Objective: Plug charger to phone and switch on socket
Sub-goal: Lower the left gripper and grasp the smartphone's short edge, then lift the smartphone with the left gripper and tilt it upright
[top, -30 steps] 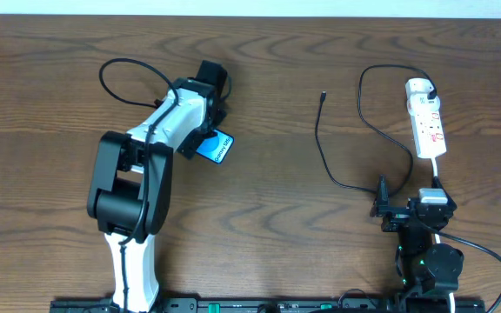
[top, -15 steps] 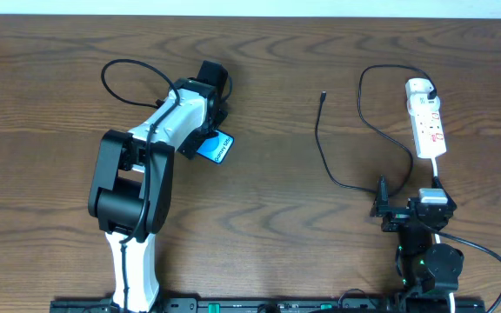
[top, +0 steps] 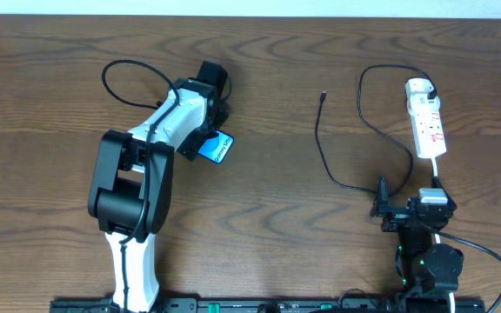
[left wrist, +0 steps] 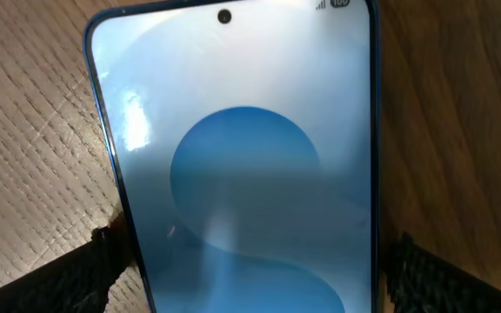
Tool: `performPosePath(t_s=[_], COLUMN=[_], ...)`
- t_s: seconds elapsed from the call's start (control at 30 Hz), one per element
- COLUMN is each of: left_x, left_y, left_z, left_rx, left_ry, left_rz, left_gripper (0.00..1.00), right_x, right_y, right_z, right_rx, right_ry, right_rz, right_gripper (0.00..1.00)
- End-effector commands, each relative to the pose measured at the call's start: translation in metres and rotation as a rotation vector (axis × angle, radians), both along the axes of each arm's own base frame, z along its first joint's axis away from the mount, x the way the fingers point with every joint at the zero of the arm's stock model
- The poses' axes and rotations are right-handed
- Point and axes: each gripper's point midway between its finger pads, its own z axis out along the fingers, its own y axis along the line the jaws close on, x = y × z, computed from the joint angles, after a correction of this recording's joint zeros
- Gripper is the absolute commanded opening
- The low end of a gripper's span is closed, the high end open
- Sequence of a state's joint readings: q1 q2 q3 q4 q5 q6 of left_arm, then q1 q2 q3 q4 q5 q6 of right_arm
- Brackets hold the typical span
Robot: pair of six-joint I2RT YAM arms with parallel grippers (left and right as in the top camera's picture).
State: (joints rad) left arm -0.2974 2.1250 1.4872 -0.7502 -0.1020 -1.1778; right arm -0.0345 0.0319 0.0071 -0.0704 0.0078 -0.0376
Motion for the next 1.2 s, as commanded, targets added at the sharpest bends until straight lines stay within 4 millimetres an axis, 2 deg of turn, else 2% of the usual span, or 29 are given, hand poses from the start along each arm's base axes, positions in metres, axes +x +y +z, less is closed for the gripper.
performPosePath(t_s=[0.0, 0.33, 0.5, 0.6, 0.73, 0.83, 1.0, 1.17], left_x=[-0.012, -0.014, -0.015, -0.017, -0.018, -0.02, -0.019, -0.02], left_y=[-0.011, -0.017, -0.017, -0.017, -0.016, -0.016, -0.015, -0.015], left_z=[-0.023, -0.023, -0.023, -0.023, -0.023, -0.023, -0.021, -0.009], left_rx=[-0.058, -0.096, -0.103, -0.1, -0.098, -0.095, -0.092, -0.09], left_ry=[0.069, 0.078, 0.082, 0.089, 0.096, 0.104, 0.104, 0.098], left_rz=[0.001, 0.05, 0.069, 0.07, 0.066, 0.062, 0.011, -0.055], left_gripper=[0.98, 0.98, 0.91, 0.82, 0.8, 0.74, 0.72, 0.69], right_x=[0.0, 0.0, 0.0, 0.0, 0.0, 0.0, 0.0, 0.0], right_y=[0.002, 0.002, 0.002, 0.002, 0.002, 0.002, 0.002, 0.002], right_z=[-0.002, -0.002, -0.002, -0.002, -0.002, -0.002, -0.002, -0.002], right_rx=[-0.008, -0.008, -0.008, -0.008, -0.008, -0.008, -0.008, -0.008], right_ry=[0.006, 0.006, 0.006, 0.006, 0.006, 0.006, 0.006, 0.006], right_rz=[0.009, 0.009, 0.009, 0.009, 0.009, 0.009, 0.009, 0.009], right_gripper=[0.99, 0.99, 0.99, 0.99, 0.99, 0.99, 0.99, 0.99])
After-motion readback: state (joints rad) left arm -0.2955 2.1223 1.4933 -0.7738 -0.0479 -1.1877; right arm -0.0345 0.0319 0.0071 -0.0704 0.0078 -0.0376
